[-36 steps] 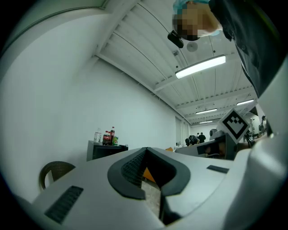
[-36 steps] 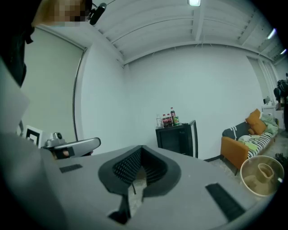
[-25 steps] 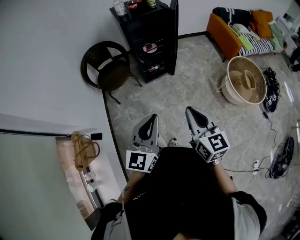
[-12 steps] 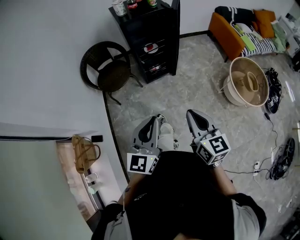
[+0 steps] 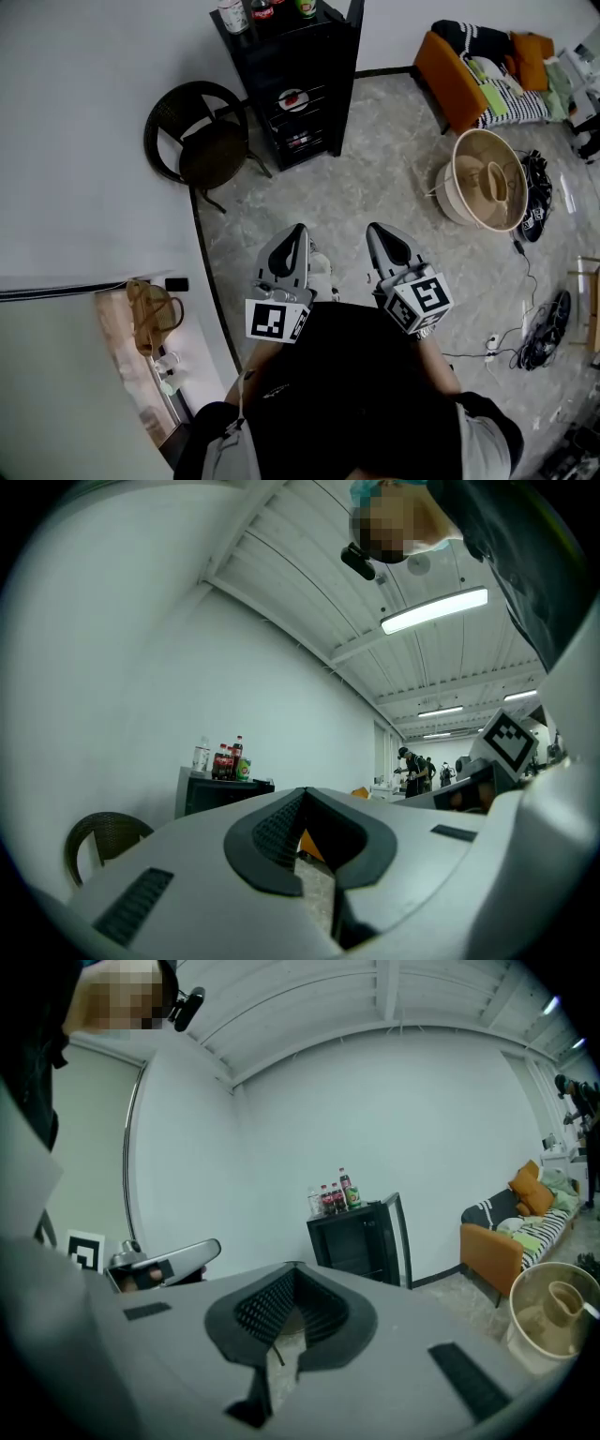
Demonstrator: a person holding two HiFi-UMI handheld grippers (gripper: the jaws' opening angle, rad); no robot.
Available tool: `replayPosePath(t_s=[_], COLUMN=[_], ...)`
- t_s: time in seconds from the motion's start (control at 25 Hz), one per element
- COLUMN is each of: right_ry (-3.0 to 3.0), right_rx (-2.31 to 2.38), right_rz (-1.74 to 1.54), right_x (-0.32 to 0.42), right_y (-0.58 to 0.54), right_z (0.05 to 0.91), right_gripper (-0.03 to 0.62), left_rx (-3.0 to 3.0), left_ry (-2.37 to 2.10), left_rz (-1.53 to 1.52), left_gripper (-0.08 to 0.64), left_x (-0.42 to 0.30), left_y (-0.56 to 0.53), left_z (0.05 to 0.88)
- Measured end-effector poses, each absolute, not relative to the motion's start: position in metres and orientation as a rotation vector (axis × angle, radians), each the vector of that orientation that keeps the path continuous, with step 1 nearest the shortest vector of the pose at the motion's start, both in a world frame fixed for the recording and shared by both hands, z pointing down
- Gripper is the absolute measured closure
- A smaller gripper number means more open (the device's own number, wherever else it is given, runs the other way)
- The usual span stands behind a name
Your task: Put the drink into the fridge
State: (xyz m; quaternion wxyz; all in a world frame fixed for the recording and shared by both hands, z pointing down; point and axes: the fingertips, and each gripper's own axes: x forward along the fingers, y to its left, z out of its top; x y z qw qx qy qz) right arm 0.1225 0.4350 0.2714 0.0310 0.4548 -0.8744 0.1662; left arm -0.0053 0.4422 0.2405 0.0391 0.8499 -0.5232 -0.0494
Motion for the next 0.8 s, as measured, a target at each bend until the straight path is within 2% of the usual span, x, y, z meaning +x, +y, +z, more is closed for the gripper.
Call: replayPosePath(t_s=[0.8], right_ry=[-2.673], right_rx=[1.428], right_rz=[0.486], right_x=[0.091], right_y=[0.247], right_z=[0.256], right_gripper=[0.578], left_rx=[2.682], left_ry=[-1.565], left_rz=[-0.202], left_gripper=[0.551], left_x=[-0.031], left_y=[0.244], left_z=[0.219])
